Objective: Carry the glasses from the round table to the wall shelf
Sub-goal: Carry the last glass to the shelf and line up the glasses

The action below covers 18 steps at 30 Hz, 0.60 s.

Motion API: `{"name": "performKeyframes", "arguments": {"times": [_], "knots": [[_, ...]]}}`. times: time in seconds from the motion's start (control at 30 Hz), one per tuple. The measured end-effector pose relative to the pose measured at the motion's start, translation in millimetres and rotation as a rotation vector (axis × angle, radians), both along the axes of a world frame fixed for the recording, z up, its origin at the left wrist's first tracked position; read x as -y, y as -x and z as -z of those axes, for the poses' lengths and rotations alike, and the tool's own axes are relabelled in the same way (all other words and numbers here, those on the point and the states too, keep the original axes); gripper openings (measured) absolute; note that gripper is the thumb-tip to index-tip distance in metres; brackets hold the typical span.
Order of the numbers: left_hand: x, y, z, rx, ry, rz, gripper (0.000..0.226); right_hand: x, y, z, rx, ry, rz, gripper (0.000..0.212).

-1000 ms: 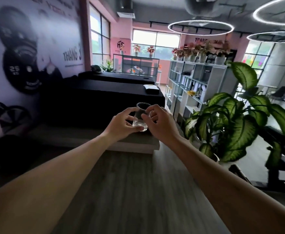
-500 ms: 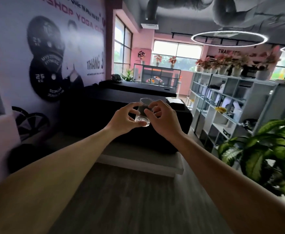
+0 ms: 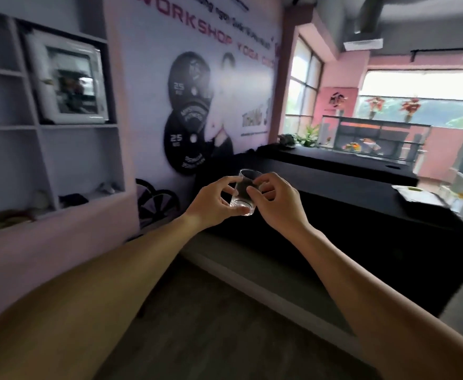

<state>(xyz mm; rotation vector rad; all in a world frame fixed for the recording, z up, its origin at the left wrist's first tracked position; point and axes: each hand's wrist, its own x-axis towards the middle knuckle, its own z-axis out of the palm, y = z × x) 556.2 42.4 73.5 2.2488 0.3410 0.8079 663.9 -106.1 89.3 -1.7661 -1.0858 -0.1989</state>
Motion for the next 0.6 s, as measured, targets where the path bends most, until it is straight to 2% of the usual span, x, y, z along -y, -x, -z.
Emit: {"name": "performKeyframes", "arguments": {"times": [0.27,0.6], "knots": [[-134,-12,-10,-0.004,0.030,-0.295,0.074,-171,-50,-12,-0.011,0.013,-0.285,0.020],[-291,47,0,-0.027,-0.016,-0.582,0.074,-366,-15,-3,-0.029,0.037,-0.572,0.018]]}}
